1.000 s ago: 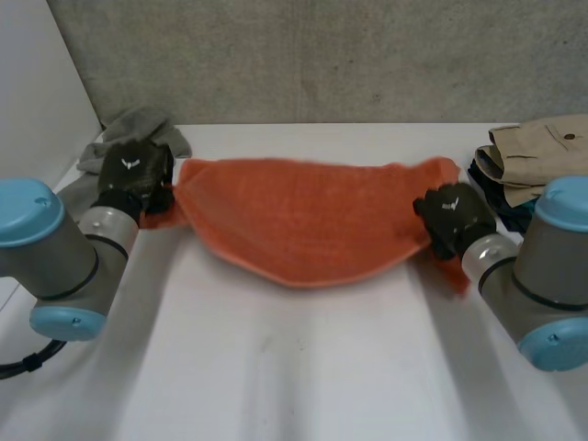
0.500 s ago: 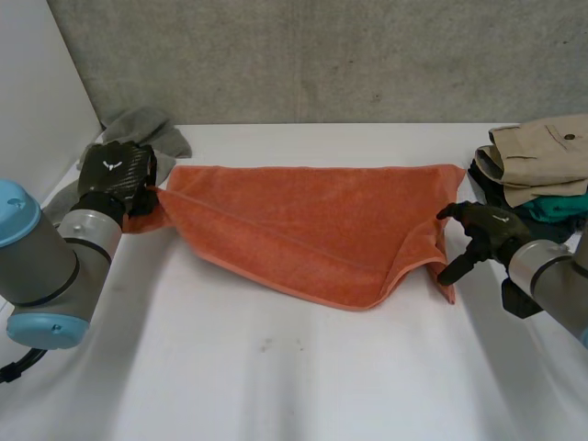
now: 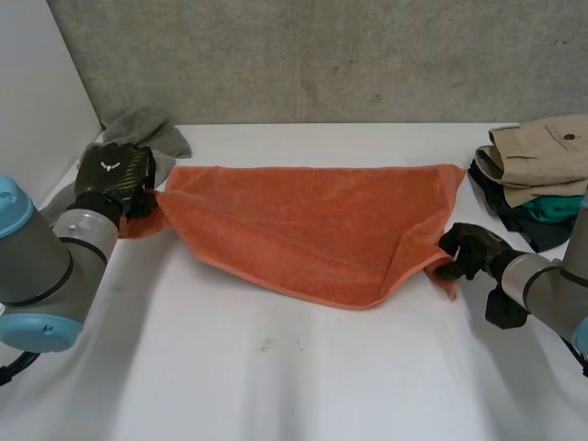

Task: Fold the laundry.

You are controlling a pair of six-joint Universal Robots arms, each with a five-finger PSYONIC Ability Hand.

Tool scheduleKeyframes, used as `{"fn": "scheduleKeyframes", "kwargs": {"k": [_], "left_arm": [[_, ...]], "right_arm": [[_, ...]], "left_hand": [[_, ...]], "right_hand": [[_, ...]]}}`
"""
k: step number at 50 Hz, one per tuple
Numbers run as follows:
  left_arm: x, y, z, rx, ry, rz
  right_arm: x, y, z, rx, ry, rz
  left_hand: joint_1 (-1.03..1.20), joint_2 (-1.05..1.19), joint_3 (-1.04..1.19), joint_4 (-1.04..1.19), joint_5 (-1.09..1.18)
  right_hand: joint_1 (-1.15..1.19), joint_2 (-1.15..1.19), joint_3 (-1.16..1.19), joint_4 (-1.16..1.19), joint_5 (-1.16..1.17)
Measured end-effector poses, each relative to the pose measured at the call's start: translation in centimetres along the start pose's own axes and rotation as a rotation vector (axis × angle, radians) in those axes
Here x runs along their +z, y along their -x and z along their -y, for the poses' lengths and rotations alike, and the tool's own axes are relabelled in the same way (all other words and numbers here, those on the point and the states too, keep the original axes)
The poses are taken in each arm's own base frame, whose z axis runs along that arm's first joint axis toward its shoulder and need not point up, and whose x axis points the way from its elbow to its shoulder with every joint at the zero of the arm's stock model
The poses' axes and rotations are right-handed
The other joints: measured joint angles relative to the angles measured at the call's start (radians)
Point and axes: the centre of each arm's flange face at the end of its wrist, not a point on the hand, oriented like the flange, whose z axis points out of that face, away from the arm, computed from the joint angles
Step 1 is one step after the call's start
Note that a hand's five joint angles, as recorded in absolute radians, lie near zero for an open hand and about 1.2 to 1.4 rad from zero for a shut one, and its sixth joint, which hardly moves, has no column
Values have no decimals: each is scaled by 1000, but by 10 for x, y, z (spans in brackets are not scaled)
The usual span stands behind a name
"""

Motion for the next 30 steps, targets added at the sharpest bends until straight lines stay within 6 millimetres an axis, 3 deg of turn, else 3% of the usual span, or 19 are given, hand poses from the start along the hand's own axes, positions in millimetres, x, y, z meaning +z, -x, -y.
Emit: {"fn": "scheduleKeyframes", "kwargs": {"k": [6,9,10,12,13,15,16,17,20,25,30], "left_arm": [[-10,1,7,4,33,-8],[-17,1,10,6,57,-13],[-25,2,13,7,89,-19],[-34,3,15,9,128,-25],[-41,4,16,12,154,-28],[-47,5,16,18,181,-31],[-59,8,17,35,234,-35],[-59,8,17,35,234,-35],[-88,12,18,103,351,-56],[-128,10,14,236,487,-121],[-147,5,9,308,537,-165]], "right_arm": [[-7,4,20,-103,-90,-5],[-25,14,39,-270,-149,-3],[-40,20,47,-414,-167,-8],[-50,24,51,-521,-169,-18],[-63,26,54,-656,-158,-35],[-72,27,54,-759,-138,-50],[-85,26,52,-897,-97,-71],[-85,26,52,-897,-97,-71],[-116,20,41,-1162,48,-101],[-143,10,20,-1299,241,-95],[-154,5,11,-1316,325,-88]], "left_hand": [[0,0,0,0,0],[0,0,0,0,0],[0,0,0,0,0],[0,0,0,0,0],[0,0,0,0,0],[0,0,0,0,0],[0,0,0,0,0],[0,0,0,0,0],[0,0,0,0,0],[0,0,0,0,0],[0,0,0,0,0]], "right_hand": [[19,32,45,47,50],[19,32,45,47,51],[19,32,45,47,51],[18,32,45,46,51],[19,32,45,47,51],[19,32,45,47,51],[19,32,45,47,51],[19,32,45,47,51],[19,32,45,47,51],[19,32,45,47,51],[19,32,45,47,51]]}}
